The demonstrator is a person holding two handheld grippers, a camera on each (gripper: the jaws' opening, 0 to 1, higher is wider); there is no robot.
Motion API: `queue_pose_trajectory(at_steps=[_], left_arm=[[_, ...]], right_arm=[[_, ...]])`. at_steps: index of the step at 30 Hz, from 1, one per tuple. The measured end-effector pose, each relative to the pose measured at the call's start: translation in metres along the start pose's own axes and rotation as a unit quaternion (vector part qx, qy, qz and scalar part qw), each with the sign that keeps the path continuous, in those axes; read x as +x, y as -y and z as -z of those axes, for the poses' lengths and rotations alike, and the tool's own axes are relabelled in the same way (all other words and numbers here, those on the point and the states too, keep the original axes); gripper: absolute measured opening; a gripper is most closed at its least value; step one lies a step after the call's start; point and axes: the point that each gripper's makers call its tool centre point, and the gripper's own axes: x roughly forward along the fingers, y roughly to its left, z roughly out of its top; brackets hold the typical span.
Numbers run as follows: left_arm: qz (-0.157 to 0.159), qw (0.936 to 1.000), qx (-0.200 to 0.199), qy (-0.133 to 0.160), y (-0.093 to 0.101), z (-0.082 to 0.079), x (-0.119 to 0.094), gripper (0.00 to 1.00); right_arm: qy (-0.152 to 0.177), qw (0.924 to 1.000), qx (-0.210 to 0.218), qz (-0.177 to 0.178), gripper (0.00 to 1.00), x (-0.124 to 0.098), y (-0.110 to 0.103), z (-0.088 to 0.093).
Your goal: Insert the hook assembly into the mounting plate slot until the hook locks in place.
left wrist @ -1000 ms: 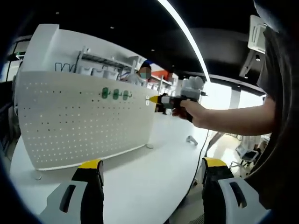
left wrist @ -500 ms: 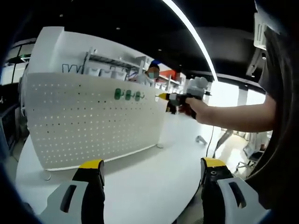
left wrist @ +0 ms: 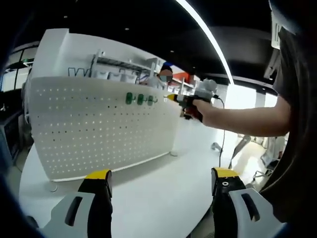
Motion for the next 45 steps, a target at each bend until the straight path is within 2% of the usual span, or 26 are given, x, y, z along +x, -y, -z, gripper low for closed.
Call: queue_pose_trajectory(at_steps=[4,9,19,24,27,45], left_arm=[[-0.002,1.0000,-0.001,-0.001,-0.001,0.000,0.001,0.83],[-0.003,1.0000,0.000,-0.005,-0.001,0.002,0.003,0.83],[-0.009,0.9999,0.000,-0.008,-0.004,0.003,0.004,0.82],[-0.015,0.9999,-0.001,-0.008,-0.006,0.003,0.003,0.81],[-0.017,0.9998,-0.004,-0.009,-0.007,0.004,0.003,0.81],[-0.020,0.9997,-0.002,-0.010,-0.010,0.004,0.007,0.79]], right_arm=[[0.005,1.0000,0.000,0.001,0.00,0.006,-0.001,-0.001],[0.023,0.9994,-0.027,-0.003,0.00,0.014,-0.004,-0.007],[0.027,0.9995,-0.017,0.000,0.00,0.021,0.000,0.001],[0.039,0.9989,-0.024,-0.003,0.00,0.022,-0.002,0.000],[0.046,0.9989,-0.011,-0.005,0.00,0.024,-0.001,0.002],[0.044,0.9990,-0.004,-0.004,0.00,0.027,0.005,0.008]])
